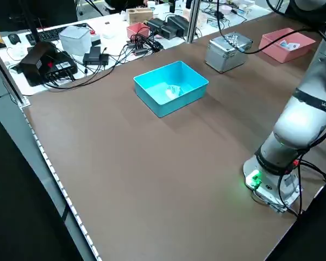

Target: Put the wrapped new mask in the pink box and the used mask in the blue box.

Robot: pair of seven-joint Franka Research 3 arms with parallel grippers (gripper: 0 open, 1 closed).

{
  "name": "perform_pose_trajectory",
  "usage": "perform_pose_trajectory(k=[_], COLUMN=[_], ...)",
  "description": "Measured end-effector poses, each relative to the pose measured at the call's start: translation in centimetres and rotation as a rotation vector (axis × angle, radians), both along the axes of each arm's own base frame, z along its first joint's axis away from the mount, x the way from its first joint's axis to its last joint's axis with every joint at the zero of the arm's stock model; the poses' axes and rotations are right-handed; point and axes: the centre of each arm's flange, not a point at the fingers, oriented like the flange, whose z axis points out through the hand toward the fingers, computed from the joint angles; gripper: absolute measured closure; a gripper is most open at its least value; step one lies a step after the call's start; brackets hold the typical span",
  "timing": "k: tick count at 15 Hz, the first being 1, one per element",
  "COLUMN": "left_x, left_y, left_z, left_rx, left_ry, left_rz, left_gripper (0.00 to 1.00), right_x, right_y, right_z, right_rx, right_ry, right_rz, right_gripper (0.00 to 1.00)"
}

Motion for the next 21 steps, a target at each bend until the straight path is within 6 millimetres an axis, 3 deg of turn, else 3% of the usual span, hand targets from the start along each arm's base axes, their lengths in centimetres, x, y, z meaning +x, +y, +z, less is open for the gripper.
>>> perform_pose_trajectory(k=[3,9,11,17,21], left_x=[0.0,0.0,0.0,0.1,0.1], left_y=[-0.1,-0.4,-0.4,-0.3,-0.2], left_z=[0.0,-0.1,-0.1,-0.1,-0.1], left_rx=[0.000,0.000,0.000,0.000,0.000], left_ry=[0.000,0.002,0.000,-0.005,-0.006], left_rz=[-0.001,-0.007,-0.007,-0.005,-0.004], left_gripper=[0.00,0.00,0.00,0.00,0.00], right_x=[-0.8,-2.7,-3.0,-3.2,-5.2], right_y=[1.4,0.3,1.0,0.0,-0.5], right_z=[2.8,7.5,9.4,12.4,16.1], right_rx=[-0.035,-0.164,-0.211,-0.241,-0.233], right_ry=[-0.014,-0.058,-0.102,-0.222,-0.315], right_rz=[-0.001,0.040,0.063,0.043,0.008], right_gripper=[0.02,0.01,0.01,0.01,0.01])
